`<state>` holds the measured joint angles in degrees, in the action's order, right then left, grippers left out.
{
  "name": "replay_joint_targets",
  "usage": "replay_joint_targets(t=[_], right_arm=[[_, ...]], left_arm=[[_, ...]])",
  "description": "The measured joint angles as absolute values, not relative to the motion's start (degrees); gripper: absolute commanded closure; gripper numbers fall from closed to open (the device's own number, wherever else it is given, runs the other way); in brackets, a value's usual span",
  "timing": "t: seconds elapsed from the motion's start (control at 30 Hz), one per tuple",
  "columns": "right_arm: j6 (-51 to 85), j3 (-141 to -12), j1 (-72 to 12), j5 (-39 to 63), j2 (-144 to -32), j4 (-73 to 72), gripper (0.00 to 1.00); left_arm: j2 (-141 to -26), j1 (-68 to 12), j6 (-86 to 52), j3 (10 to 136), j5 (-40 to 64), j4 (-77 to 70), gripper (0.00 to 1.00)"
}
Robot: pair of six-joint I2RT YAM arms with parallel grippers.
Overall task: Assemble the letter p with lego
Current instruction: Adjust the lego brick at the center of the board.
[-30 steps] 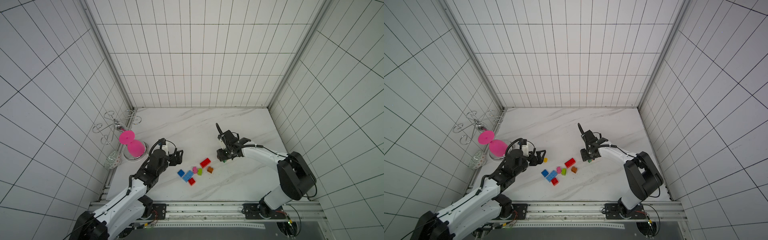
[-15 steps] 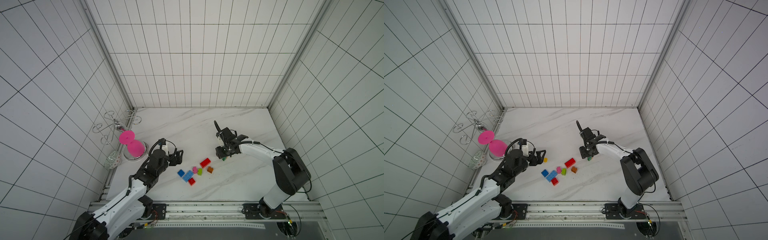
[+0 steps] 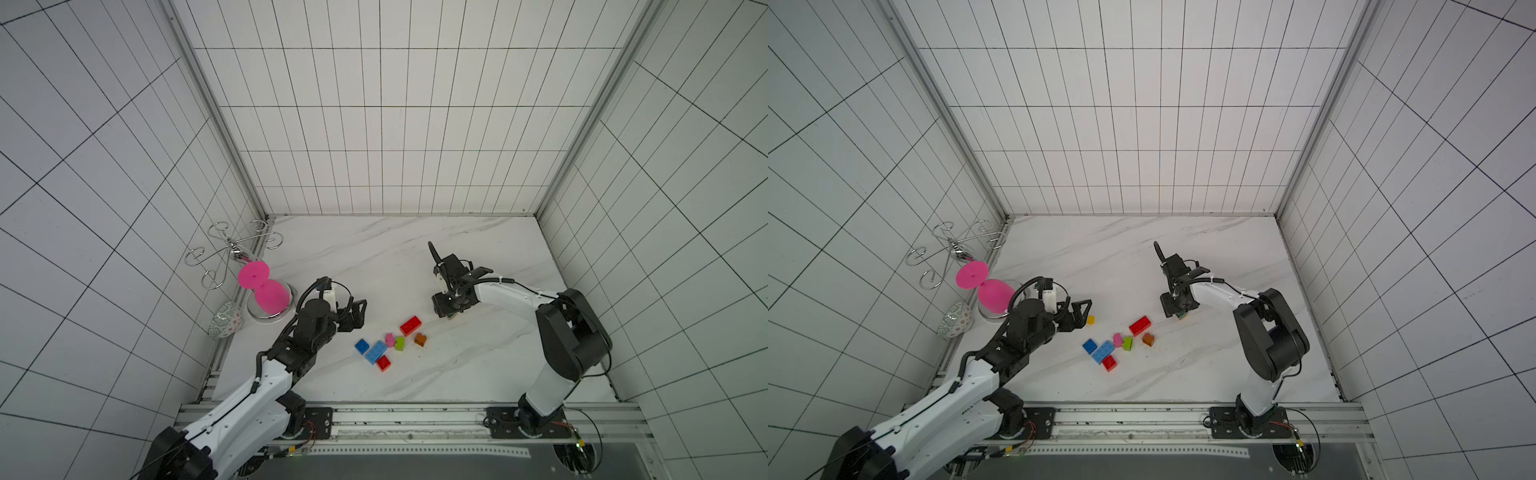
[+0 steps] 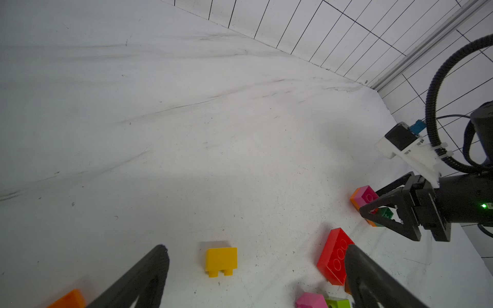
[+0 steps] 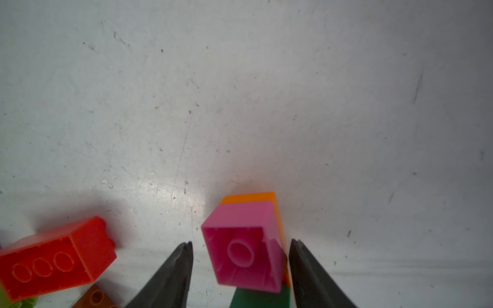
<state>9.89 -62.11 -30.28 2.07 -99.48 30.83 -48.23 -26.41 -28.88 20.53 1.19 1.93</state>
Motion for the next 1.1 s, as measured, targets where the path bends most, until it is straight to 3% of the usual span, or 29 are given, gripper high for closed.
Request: replay_joint_targets(t=[0.1, 0.33, 0.53, 0.8, 1.1], right_arm=[[10.0, -62.1, -29.2, 2.6, -99.7, 30.9, 0.47], [10.5, -62.2, -26.9, 5.8, -99.7, 30.8, 0.41], [11.5, -62.2, -27.0, 6.2, -96.0, 30.9, 0.3], [5.8, -63.7, -36.7, 7.3, -91.0, 30.7, 0.24], [-2.4, -65.5, -45.6, 4.7, -96.9, 34.3, 0.0]], left_arm=[[-48.1, -26.4, -28.9, 20.5, 1.2, 1.9, 0.02], [-48.0, -26.4, -28.9, 20.5, 1.2, 1.9, 0.02], [-47.9, -26.4, -28.9, 20.5, 1.2, 1.9, 0.02], [-47.1, -26.4, -28.9, 19.6, 0.9, 1.8, 0.02], [-46.5, -26.4, -29.0, 19.2, 0.3, 1.7, 0.02]])
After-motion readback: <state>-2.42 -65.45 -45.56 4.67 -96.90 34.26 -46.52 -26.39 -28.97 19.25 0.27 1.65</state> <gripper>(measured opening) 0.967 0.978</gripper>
